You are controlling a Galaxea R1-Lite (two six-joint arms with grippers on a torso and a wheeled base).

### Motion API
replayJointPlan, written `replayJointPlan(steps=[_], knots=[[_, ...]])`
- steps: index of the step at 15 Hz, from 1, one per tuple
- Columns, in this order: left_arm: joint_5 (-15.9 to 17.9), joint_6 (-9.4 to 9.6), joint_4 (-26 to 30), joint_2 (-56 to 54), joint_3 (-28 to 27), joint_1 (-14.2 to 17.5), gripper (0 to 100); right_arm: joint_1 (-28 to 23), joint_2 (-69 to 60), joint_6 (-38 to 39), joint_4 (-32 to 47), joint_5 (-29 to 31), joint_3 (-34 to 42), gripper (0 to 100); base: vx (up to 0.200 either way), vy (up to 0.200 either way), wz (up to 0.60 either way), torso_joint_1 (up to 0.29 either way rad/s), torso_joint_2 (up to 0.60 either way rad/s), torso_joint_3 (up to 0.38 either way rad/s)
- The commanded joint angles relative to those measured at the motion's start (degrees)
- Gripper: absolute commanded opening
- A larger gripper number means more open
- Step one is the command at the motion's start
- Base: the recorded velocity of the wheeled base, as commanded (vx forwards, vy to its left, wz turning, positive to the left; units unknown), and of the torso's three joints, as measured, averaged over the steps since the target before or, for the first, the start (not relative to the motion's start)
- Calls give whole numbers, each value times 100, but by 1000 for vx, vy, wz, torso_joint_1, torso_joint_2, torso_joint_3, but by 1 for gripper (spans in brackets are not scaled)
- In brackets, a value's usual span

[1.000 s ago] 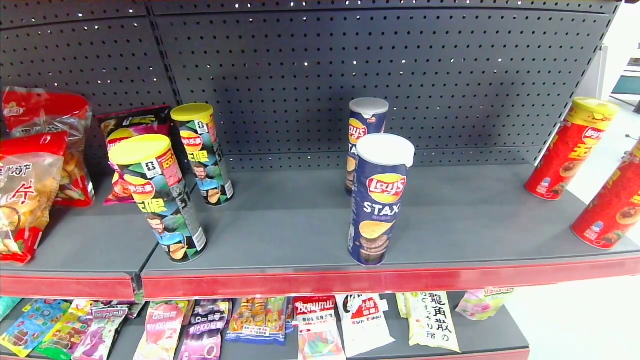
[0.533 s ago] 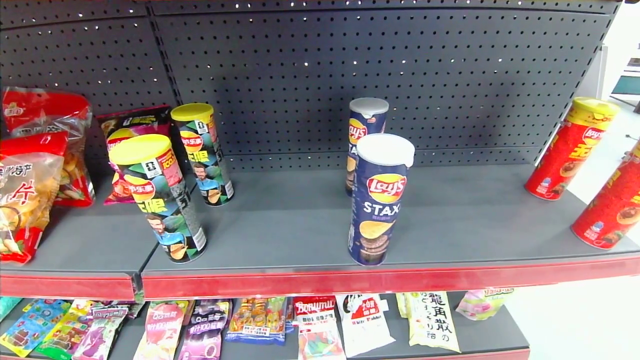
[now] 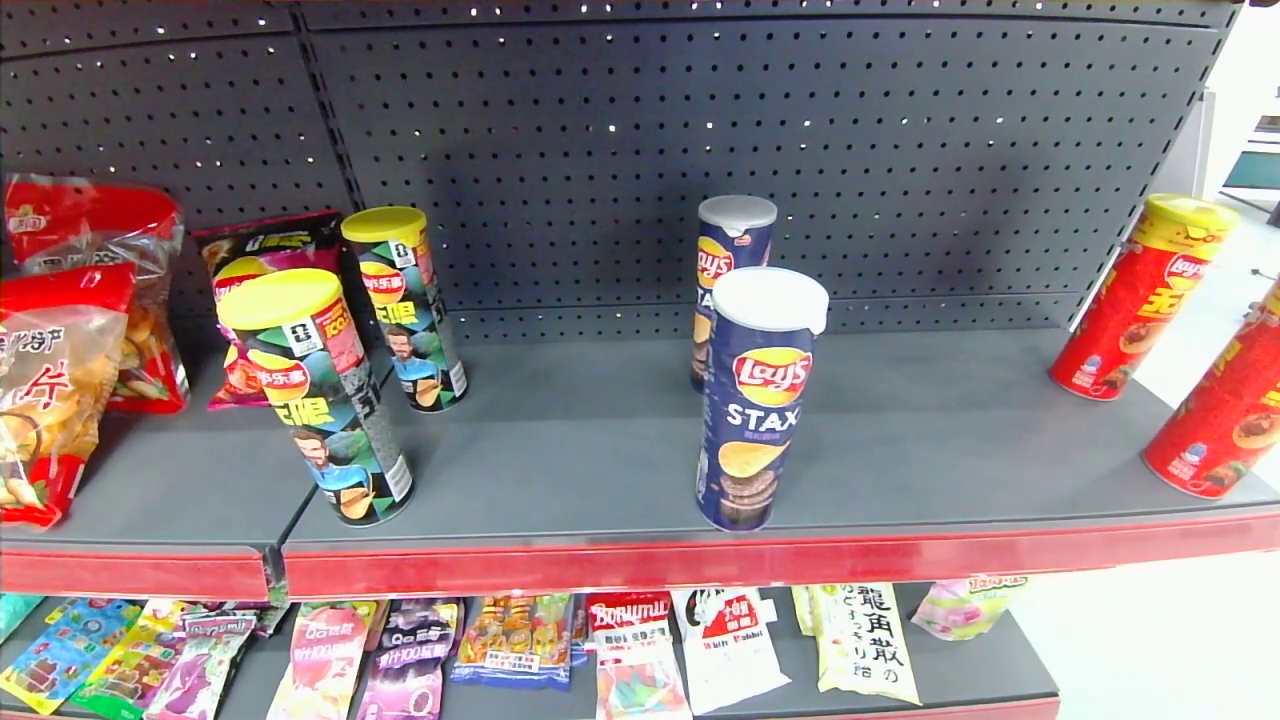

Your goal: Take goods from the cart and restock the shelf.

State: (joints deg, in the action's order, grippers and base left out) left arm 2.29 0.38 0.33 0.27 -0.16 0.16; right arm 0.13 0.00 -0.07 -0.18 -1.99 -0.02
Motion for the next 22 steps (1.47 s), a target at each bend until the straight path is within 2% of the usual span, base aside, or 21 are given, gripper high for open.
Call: replayJointPlan(steps=[1, 22], knots=[[-1, -3, 2, -9, -2, 2, 100, 4, 0, -1, -8, -3, -6, 100, 0, 0, 0, 0, 0, 0], [-1, -3, 2, -9, -2, 2, 100, 4, 0, 16, -8, 5, -6, 100, 0, 0, 0, 0, 0, 0]])
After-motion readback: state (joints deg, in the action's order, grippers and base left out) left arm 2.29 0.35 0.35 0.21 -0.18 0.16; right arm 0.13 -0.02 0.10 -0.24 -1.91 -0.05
